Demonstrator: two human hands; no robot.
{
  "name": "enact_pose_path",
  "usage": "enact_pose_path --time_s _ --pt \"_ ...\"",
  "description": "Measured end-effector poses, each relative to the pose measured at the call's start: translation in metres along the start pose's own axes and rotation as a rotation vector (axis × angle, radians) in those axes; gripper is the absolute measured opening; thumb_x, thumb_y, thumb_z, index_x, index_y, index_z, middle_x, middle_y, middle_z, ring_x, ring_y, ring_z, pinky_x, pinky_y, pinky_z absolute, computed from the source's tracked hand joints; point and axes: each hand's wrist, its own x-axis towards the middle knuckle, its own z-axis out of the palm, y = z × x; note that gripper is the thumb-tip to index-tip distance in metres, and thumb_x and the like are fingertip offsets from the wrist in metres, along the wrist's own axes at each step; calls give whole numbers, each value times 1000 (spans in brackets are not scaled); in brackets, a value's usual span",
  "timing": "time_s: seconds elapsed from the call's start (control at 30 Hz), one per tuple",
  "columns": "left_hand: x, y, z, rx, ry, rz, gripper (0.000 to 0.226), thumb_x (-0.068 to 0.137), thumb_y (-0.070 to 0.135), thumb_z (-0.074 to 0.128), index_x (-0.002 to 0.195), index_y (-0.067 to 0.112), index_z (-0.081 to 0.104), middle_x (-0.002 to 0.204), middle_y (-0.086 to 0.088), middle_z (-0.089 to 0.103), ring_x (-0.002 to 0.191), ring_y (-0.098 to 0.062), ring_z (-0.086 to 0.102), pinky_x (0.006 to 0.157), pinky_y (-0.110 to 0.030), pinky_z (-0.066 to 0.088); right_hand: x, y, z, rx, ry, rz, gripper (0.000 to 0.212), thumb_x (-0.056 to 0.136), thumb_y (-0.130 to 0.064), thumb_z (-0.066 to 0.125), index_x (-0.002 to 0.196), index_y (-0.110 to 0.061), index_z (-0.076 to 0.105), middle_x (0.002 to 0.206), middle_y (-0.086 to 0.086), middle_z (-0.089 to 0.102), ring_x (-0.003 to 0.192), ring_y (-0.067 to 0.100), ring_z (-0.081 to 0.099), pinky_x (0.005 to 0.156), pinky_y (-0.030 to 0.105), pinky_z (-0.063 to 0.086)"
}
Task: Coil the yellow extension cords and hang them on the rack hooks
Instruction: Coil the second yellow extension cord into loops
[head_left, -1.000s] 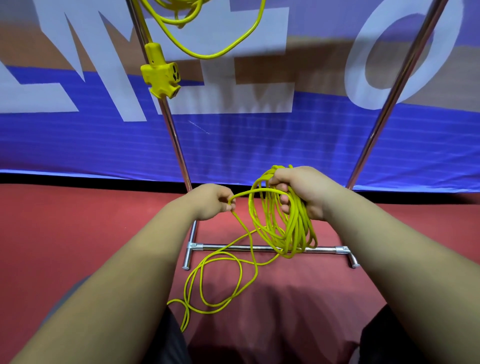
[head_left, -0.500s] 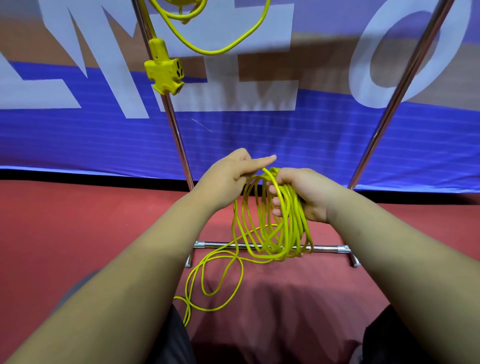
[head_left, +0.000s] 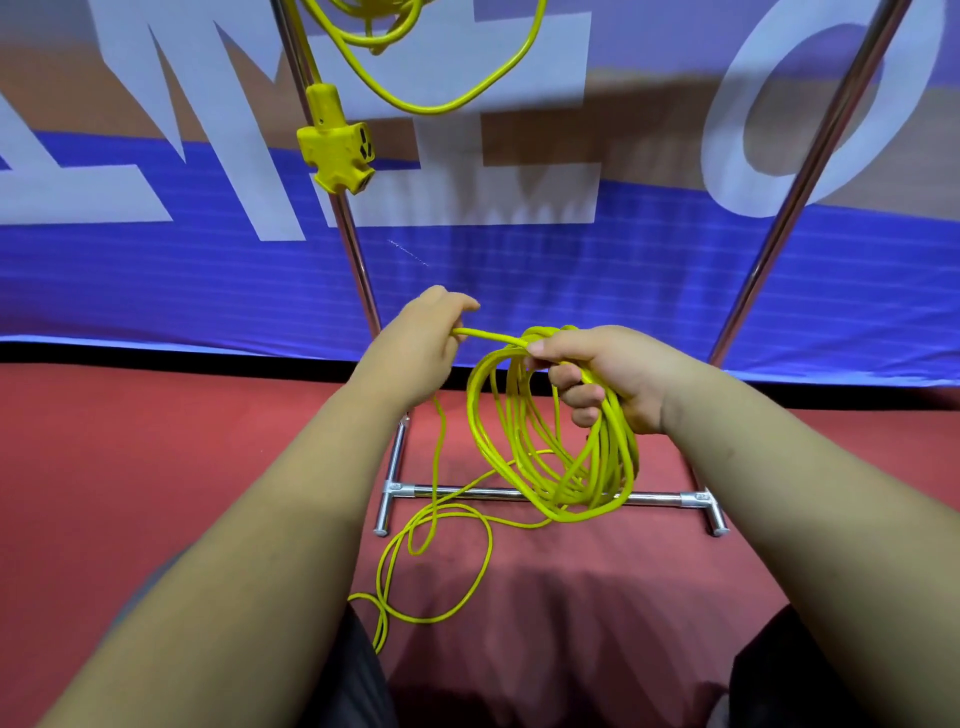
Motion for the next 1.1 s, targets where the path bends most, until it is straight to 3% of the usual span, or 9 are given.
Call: enact_pose_path --time_s 0.17,0.23,0.37,0.43,0.53,0.7,0.87,0.97,1.1 --pt "-2 -43 1 104 3 -314 22 97 8 54 111 19 66 103 -4 55 94 -32 59 79 -47 53 -8 -9 -11 121 34 -73 18 100 -24 62 84 -21 54 55 -8 35 34 7 26 40 22 28" --pt "-7 -62 -2 119 -51 -471 8 97 22 66 99 16 69 100 -9 56 93 -35 60 76 -43 51 -16 -16 -21 190 47 -104 18 99 -26 59 82 -20 55 52 -9 31 32 7 24 40 21 26" --pt "-16 -80 -2 -11 -51 -617 28 103 37 59 84 16 63 79 -6 60 90 -35 61 68 -35 40 -30 -28 -43 353 93 -196 22 98 -28 52 78 -19 58 47 -9 27 31 7 23 38 20 28" --pt "-15 -74 0 -134 -54 -597 26 103 38 57 89 17 62 80 -1 62 88 -30 61 68 -34 40 -32 -29 -50 376 126 -230 24 99 -28 52 79 -19 59 47 -9 28 31 7 23 37 20 29" --pt "-10 -54 13 -142 -266 -504 24 93 40 72 104 21 61 103 -1 70 94 -24 66 82 -36 52 -30 -27 -52 314 158 -229 20 100 -27 52 82 -19 57 49 -9 28 32 8 23 38 21 28" --pt "-6 -14 59 -67 -573 -352 79 89 43 78 153 14 42 143 -6 61 126 -25 61 105 -33 47 -23 -20 -43 259 149 -185 16 101 -26 53 87 -19 56 51 -9 30 32 7 24 39 19 27" --pt "-11 -10 93 -60 -707 -432 113 80 59 80 162 13 17 161 -11 42 142 -33 49 115 -45 41 -26 -24 -38 280 89 -201 19 100 -26 54 84 -17 59 52 -10 28 32 8 24 41 21 26" --pt "-18 -18 93 -22 -781 -401 86 86 57 76 156 22 40 157 -5 49 139 -29 52 116 -42 41 -31 -27 -37 305 57 -224 21 101 -26 52 84 -16 60 50 -10 28 32 8 25 39 21 28" --pt "-25 -21 94 -80 -903 -393 30 98 47 66 113 23 73 121 7 74 112 -17 66 109 -36 47 -35 -30 -42 345 44 -254 20 100 -27 52 86 -16 61 49 -9 29 31 8 25 38 22 29"
